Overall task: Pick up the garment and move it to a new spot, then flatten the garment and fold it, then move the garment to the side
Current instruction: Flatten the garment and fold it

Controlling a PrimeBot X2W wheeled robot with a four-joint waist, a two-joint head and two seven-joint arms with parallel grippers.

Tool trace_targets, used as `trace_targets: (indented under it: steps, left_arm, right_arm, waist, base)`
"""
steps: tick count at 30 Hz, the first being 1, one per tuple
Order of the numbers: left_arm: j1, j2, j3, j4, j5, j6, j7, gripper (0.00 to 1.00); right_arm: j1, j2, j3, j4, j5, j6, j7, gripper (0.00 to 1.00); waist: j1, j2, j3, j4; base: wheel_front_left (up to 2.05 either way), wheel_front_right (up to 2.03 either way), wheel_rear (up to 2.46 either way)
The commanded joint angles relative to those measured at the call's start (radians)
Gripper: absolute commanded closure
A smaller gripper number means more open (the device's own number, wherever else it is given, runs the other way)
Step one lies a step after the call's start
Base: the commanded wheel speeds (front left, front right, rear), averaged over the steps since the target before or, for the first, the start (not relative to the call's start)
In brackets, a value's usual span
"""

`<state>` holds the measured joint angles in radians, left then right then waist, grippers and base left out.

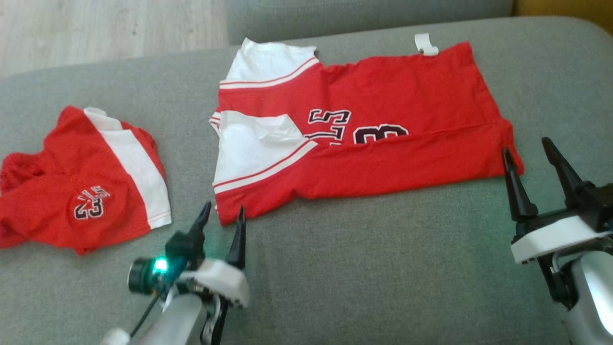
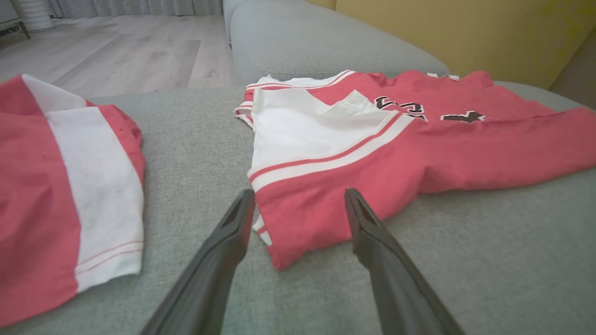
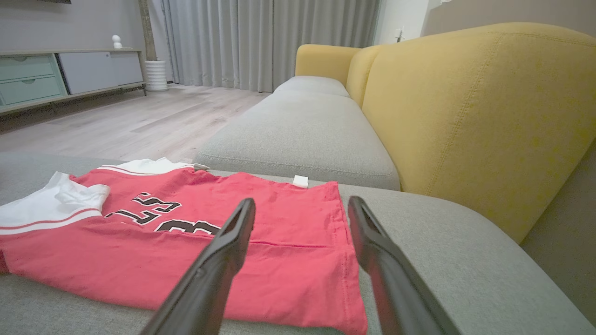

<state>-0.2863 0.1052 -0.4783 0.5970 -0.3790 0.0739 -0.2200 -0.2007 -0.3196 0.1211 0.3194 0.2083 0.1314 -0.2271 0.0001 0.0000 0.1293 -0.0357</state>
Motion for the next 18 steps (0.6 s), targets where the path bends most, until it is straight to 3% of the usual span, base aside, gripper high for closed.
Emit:
trace_targets:
  steps: [1,7,14,15,16,18]
  left_arm:
    - [-0.075,-0.005,0.029,0.003,0.008,0.012,-0.001,0.0]
    - [-0.172,-0.016,0.011,0.159,0.011,0.01,0.058,0.0]
    - [-0.225,-0.026,-0.02,0.283,0.003,-0.028,0.135,0.0]
    - [-0.23,-0.028,-0.025,0.292,0.002,-0.037,0.139,0.56]
    - [-0.233,-0.029,-0.029,0.299,0.0,-0.047,0.138,1.0]
    - [-0.236,-0.03,-0.034,0.302,-0.001,-0.055,0.132,1.0]
  right_arm:
    - [-0.034,-0.022,0.021,-0.036,-0.012,-0.001,0.003,0.0]
    - [-0.063,-0.028,0.033,-0.048,-0.013,-0.001,0.007,0.0]
    - [-0.091,-0.029,0.049,-0.036,-0.019,-0.001,0.006,0.0]
    - [-0.095,-0.03,0.051,-0.032,-0.019,-0.001,0.007,0.0]
    - [-0.099,-0.032,0.054,-0.026,-0.02,-0.001,0.011,0.0]
    - [-0.103,-0.033,0.055,-0.019,-0.021,-0.001,0.017,0.0]
  waist:
    - [-0.0001,0.0,0.017,-0.007]
    - [-0.0001,0.0,0.053,-0.026]
    - [-0.0001,0.0,0.063,-0.039]
    - [-0.0001,0.0,0.063,-0.039]
    - [-0.0001,0.0,0.062,-0.038]
    - [-0.0001,0.0,0.062,-0.037]
  base:
    - [0.0,0.0,0.0]
    - [0.0,0.0,0.0]
    - [0.0,0.0,0.0]
    - [0.0,0.0,0.0]
    - [0.0,0.0,0.0]
    - [0.0,0.0,0.0]
